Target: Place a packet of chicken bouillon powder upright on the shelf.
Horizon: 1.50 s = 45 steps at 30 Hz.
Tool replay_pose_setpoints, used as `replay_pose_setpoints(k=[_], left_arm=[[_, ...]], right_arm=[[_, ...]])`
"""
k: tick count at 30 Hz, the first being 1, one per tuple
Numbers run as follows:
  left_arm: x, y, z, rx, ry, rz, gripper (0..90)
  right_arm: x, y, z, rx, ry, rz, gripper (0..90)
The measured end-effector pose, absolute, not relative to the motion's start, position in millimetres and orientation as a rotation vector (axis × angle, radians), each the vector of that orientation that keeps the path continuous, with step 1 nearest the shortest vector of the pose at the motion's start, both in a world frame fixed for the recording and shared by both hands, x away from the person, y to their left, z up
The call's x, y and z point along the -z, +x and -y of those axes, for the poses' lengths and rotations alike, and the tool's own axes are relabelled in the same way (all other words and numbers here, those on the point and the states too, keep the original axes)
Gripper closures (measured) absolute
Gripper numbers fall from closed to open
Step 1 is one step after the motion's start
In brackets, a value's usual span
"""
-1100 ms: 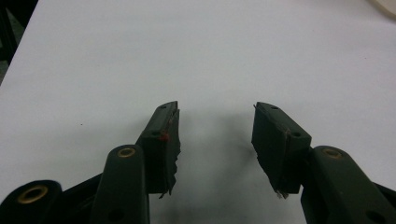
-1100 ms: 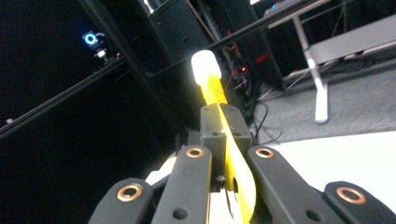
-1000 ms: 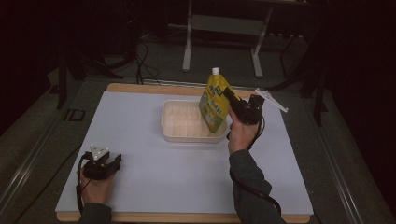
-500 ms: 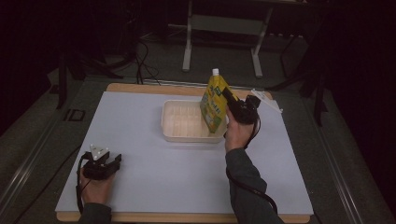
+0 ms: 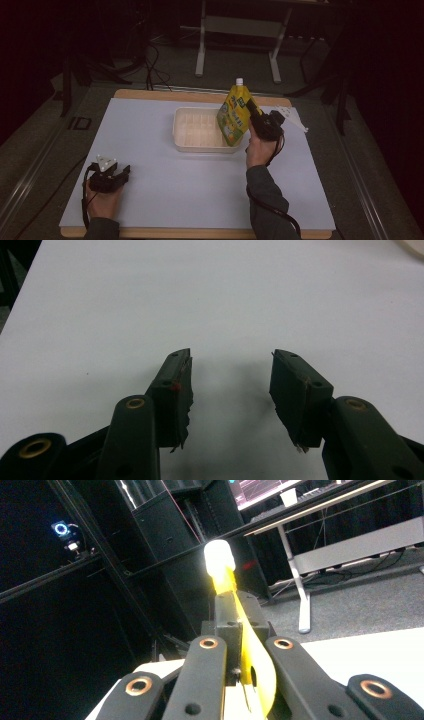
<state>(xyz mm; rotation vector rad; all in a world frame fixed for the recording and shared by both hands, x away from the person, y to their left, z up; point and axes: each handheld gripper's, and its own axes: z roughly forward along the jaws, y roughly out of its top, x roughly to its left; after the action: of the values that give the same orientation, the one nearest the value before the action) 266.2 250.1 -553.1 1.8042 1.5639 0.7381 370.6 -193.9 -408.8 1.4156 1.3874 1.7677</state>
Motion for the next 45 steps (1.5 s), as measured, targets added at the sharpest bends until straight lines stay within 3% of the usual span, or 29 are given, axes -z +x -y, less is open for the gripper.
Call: replay_pose_setpoints(k=[27,45], left_arm=[[552.7,265.6,-251.2,-0.729,1.794,-1.562,51.3],[553.1,266.1,-250.0,-0.738,1.803,-1.563,51.3]], right_arm=[[403.2,383.4,162.5,-1.791,1.380,-1.364,90.0],[422.1,358.2,203.5,-1.734,1.324,-1.334,88.2]])
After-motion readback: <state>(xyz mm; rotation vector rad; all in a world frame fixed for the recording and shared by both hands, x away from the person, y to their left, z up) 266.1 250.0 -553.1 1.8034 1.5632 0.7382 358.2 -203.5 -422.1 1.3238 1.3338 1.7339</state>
